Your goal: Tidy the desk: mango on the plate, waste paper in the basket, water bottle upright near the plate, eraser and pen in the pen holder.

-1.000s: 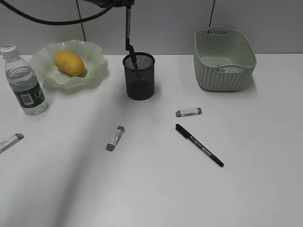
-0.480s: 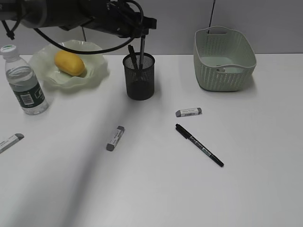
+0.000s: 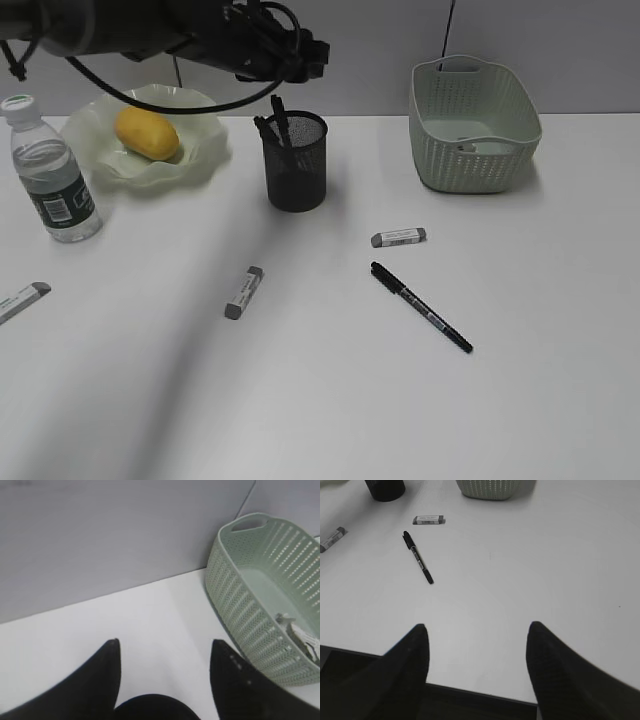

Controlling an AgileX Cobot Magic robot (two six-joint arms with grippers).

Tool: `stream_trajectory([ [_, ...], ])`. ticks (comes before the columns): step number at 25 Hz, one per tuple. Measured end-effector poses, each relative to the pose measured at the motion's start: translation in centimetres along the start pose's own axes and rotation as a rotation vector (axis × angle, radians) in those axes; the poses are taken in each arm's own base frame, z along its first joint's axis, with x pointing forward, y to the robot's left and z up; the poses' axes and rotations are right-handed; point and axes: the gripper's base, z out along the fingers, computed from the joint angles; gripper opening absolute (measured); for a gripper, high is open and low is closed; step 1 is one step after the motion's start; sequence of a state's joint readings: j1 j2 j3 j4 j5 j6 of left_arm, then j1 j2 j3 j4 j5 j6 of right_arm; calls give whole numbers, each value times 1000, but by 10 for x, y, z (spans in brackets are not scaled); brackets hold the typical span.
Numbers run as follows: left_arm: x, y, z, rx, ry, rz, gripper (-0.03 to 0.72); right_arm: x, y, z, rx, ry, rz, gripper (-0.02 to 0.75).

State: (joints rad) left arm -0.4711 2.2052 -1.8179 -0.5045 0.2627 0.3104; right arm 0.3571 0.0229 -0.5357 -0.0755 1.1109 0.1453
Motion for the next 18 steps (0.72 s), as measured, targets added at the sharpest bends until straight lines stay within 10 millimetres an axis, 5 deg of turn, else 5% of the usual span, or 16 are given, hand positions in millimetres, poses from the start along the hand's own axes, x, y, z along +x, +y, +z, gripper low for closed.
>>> stream_trajectory([
  [9, -34, -19, -60, 43, 85, 144, 441, 0, 0, 0, 0, 0, 1, 490],
  [18, -10, -16, -107, 45, 585, 264, 441, 0, 0, 0, 0, 0, 1, 490],
])
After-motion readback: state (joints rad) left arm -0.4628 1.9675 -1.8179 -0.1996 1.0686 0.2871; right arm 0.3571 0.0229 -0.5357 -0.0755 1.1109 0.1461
